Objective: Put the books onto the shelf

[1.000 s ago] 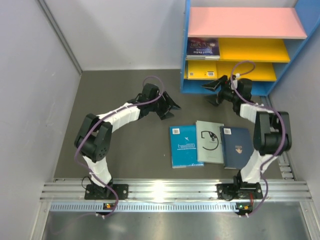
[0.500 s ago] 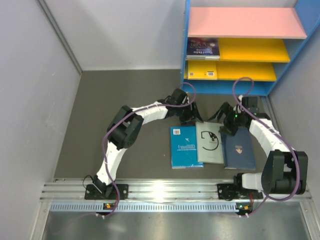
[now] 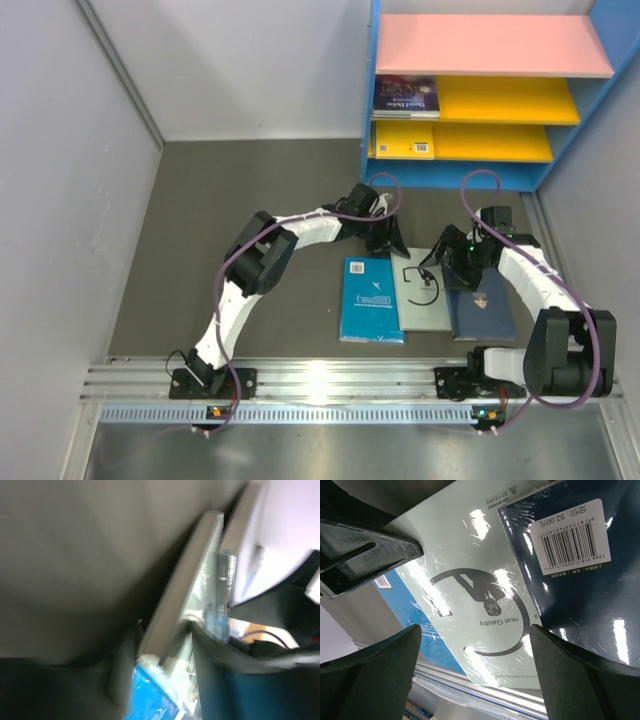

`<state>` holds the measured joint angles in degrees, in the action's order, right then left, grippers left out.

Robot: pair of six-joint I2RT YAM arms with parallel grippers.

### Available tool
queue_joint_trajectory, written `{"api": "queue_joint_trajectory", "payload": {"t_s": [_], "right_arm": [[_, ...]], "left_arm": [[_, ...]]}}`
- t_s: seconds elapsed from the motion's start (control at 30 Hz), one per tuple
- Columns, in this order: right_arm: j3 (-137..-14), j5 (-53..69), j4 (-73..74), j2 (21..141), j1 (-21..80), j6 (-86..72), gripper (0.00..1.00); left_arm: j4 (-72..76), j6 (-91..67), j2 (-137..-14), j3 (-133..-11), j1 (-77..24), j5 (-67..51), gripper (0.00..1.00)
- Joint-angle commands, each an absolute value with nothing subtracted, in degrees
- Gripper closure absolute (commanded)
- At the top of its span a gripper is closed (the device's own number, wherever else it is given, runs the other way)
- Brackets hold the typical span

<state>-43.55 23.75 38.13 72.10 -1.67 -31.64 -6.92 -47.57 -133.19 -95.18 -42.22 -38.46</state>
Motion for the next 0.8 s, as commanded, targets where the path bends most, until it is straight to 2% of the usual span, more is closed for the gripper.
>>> {"api": "queue_joint_trajectory", "payload": {"t_s": [0.0,0.07,0.13,0.37,0.57,0.67,0.73,0.77], "right_arm": [[-42.45,22.06,39.55,71.02,-1.93,-30.32,0.12],[-42.28,21.8,39.64,70.06,-1.93,-30.41,0.11],[-42.27,21.53,39.73,69.26,-1.93,-30.5,0.11],[-48.06,21.01,44.55,65.57,-2.02,-28.75,0.1],[-53.87,19.87,49.92,61.53,-0.45,-28.21,0.08],[-56.85,17.15,51.85,59.86,6.03,-29.87,0.07],[-59.4,11.18,53.61,59.59,11.22,-31.54,0.05],[-62.11,7.94,54.4,59.94,16.99,-33.47,0.05]], "left_arm": [[-2.91,-48.5,-134.3,-95.8,-45.53,-46.84,0.61],[1.3,-50.96,-134.12,-95.36,-45.7,-48.25,0.76],[4.03,-52.38,-133.77,-94.66,-45.7,-48.87,1.0],[0.19,-53.0,-128.24,-92.82,-42.11,-45.09,1.0],[-3.95,-53.09,-116.66,-90.62,-37.19,-39.74,1.0],[-8.07,-52.65,-112.34,-91.84,-36.39,-34.29,1.0],[-12.89,-52.12,-111.19,-94.55,-36.47,-29.73,1.0],[-15.79,-52.03,-110.75,-96.57,-36.56,-27.18,1.0]]}}
